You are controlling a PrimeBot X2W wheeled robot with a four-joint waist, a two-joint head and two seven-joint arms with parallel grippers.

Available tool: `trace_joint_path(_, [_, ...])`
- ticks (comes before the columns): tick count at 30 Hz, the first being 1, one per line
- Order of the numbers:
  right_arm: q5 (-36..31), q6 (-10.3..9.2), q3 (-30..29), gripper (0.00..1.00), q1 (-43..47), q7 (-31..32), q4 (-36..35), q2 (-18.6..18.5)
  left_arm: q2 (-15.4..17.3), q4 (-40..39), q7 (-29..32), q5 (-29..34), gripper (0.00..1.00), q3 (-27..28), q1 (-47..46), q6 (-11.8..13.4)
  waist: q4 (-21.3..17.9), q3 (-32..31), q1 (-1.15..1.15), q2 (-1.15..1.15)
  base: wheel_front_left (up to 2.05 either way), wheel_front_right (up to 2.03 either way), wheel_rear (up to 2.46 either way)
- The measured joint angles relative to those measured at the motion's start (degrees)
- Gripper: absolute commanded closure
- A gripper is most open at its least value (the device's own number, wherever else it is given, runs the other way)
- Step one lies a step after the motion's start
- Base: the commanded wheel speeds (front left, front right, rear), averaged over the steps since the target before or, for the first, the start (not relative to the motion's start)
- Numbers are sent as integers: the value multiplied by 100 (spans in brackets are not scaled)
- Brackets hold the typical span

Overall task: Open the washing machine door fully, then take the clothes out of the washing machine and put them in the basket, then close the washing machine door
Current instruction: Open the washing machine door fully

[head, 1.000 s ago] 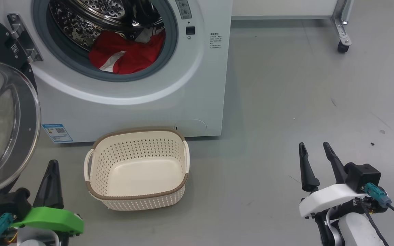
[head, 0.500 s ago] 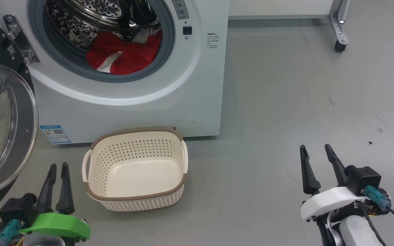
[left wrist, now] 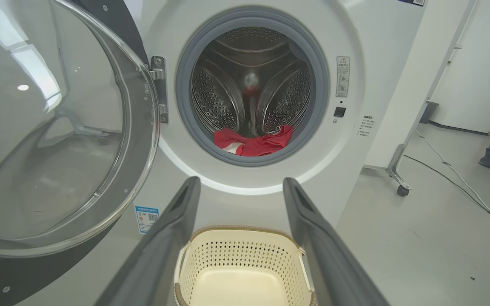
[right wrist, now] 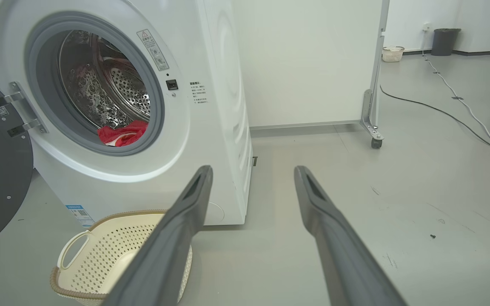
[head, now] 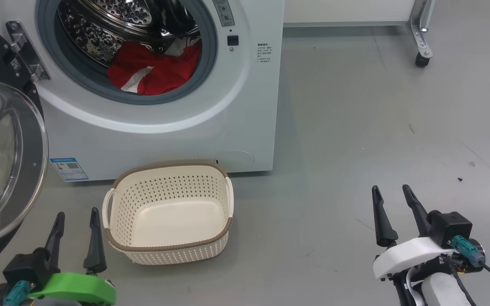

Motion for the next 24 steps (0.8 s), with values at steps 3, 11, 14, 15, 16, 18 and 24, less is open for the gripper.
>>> trace_joint_path(3, [-1, 0, -1, 0, 10, 0, -2, 2, -3, -43, 0, 24, 0, 2, 12, 0, -7, -10, 0, 0, 0, 0, 0])
trace_joint_path(11, [-8, 1, -13, 0, 12, 0, -20, 12, -37, -119, 0, 25, 0, 31, 125, 0, -21, -16, 0, 0, 0, 0, 0])
trace_joint_path(14, [-14, 2, -18, 0, 13, 0, -35, 20, -37, -167, 0, 68, 0, 30, 131, 0, -23, 14, 0, 0, 0, 0, 0])
trace_joint_path(15, [-25, 2, -19, 0, 13, -1, -34, 21, -38, -174, 0, 68, 0, 30, 131, 0, -22, 18, 0, 0, 0, 0, 0])
trace_joint_path(16, [-41, 3, -20, 0, 13, -1, -35, 22, -40, -189, 0, 68, 0, 32, 131, 0, -22, 20, 0, 0, 0, 0, 0])
trace_joint_path(18, [-92, 3, -14, 0, 13, -1, -33, 19, -41, -215, 0, 71, 0, 37, 131, 0, -21, 26, 0, 0, 0, 0, 0])
trace_joint_path(24, [-233, 0, 2, 0, 13, -1, -33, -5, -49, -242, 0, 80, 0, 60, 132, 0, -19, 36, 0, 0, 0, 0, 0])
